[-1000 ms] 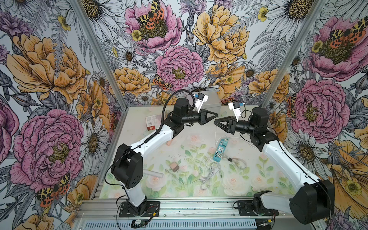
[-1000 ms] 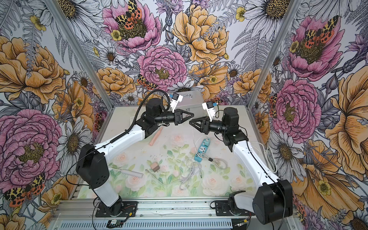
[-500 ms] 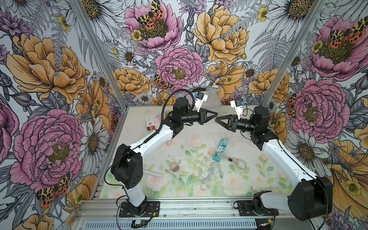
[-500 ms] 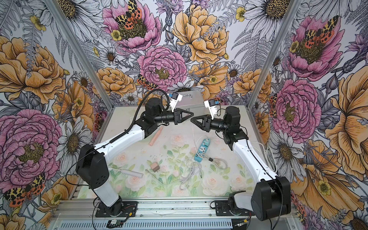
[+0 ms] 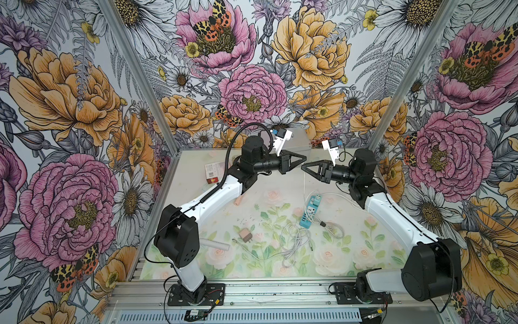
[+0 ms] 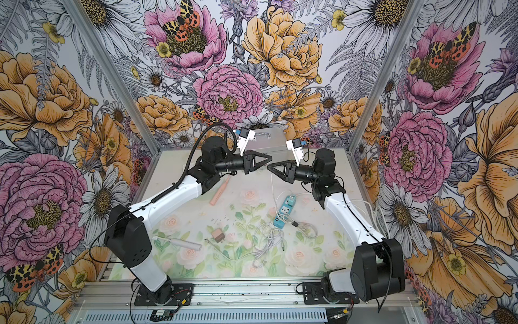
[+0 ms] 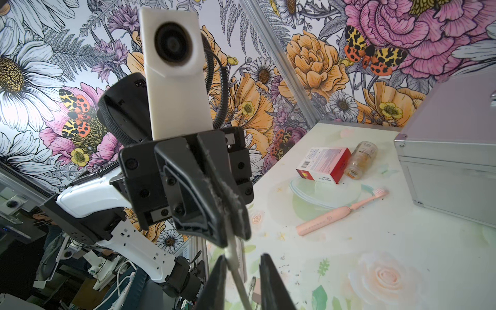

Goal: Charge the electric toothbrush
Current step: Pick up the charging cable from the center of the board.

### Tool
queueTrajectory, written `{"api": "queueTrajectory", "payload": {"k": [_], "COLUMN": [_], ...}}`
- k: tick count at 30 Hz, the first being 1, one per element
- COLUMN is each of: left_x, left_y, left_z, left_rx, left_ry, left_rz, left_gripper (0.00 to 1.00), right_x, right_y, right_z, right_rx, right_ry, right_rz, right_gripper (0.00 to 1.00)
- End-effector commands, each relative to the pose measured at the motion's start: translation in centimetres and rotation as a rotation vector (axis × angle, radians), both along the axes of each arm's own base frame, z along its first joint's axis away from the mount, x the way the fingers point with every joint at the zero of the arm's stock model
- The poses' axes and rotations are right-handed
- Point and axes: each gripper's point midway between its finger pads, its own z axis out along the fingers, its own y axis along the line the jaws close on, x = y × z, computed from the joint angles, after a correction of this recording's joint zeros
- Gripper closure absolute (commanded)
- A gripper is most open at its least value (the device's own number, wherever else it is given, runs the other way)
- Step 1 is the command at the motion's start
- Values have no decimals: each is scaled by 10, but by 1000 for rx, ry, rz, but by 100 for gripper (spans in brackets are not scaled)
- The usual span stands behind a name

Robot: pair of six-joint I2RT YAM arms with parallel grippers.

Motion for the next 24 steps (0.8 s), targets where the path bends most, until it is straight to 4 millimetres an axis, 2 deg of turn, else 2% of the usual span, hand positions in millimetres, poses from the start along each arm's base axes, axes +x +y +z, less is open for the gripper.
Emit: {"api": "queueTrajectory", "payload": {"k": [1, 7, 16, 22, 24], "left_x": [-8, -9, -10, -8, -7], "left_y": [6, 4, 5, 7, 9], "left_z": [32, 30, 31, 34, 36], "left_rx": [-44, -42, -43, -45, -47], "left_ry": [-76, -77, -81, -87, -91], "left_rz": [-14, -18, -10, 5, 14], "left_gripper": [100, 100, 100, 100, 91], "right_x": [0, 2, 10, 14, 15], "right_y": [2, 3, 3, 3, 3], "right_z": [18, 21, 18, 6, 3], "right_rx": [37, 42, 45, 37, 30], "right_ry": [-46, -50, -21, 11, 19], "right_rz": [21, 16, -10, -18, -23], "right_gripper": [79, 83, 96, 100, 100]}}
